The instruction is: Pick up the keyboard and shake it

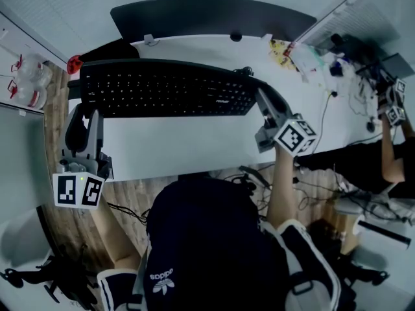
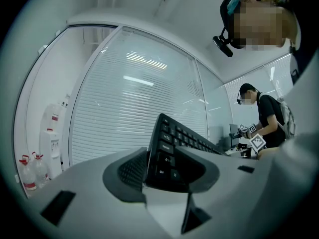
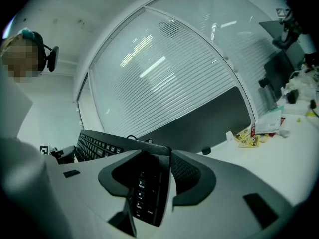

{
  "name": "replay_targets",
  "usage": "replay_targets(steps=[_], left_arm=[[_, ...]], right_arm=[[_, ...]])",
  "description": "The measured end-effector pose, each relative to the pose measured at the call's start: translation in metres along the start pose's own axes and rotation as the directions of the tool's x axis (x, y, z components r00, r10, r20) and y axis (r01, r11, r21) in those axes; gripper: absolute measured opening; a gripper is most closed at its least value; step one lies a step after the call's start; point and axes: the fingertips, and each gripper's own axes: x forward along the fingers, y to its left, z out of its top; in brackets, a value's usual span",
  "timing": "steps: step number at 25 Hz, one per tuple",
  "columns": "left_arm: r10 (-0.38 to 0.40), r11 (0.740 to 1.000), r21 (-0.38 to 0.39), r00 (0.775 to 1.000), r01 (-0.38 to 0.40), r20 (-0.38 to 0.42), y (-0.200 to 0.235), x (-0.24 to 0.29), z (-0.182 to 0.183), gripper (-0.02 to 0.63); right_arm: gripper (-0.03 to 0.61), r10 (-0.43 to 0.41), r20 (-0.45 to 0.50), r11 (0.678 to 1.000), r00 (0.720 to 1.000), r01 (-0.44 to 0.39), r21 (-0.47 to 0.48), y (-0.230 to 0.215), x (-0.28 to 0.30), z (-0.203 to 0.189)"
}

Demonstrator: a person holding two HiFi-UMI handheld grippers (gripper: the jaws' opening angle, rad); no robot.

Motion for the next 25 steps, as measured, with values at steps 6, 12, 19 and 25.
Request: replay_targets(steps=[6,12,19,25], left_arm=[[-0.008,1.0,0.009,1.0,0.008,0.009,-0.0016,0.0017,0.0044,0.178],[-0.012,1.0,0.011,1.0,0.012,0.022,-0.0031,0.001,0.0075,0.178],[-0.011,1.0,0.01,1.0,0.011,0.025,-0.0036,0.0019,0.007,0.178],[-0.009,1.0,0.008,1.0,0.009,0.021,-0.0029,0.0028,0.0059,0.178]], right_arm=[[0.176,-0.006,0.017,1.0,1.0,0.006,0.002,0.0,-0.0023,0.0031],[0.176,-0.009,0.035,1.0,0.999,0.009,0.018,-0.0006,-0.0057,0.0036],[0.176,-0.012,0.029,1.0,0.999,0.012,0.007,0.0006,-0.0056,0.0053],[0.176,-0.02,0.017,1.0,1.0,0.02,-0.001,0.0001,-0.0042,0.0047]])
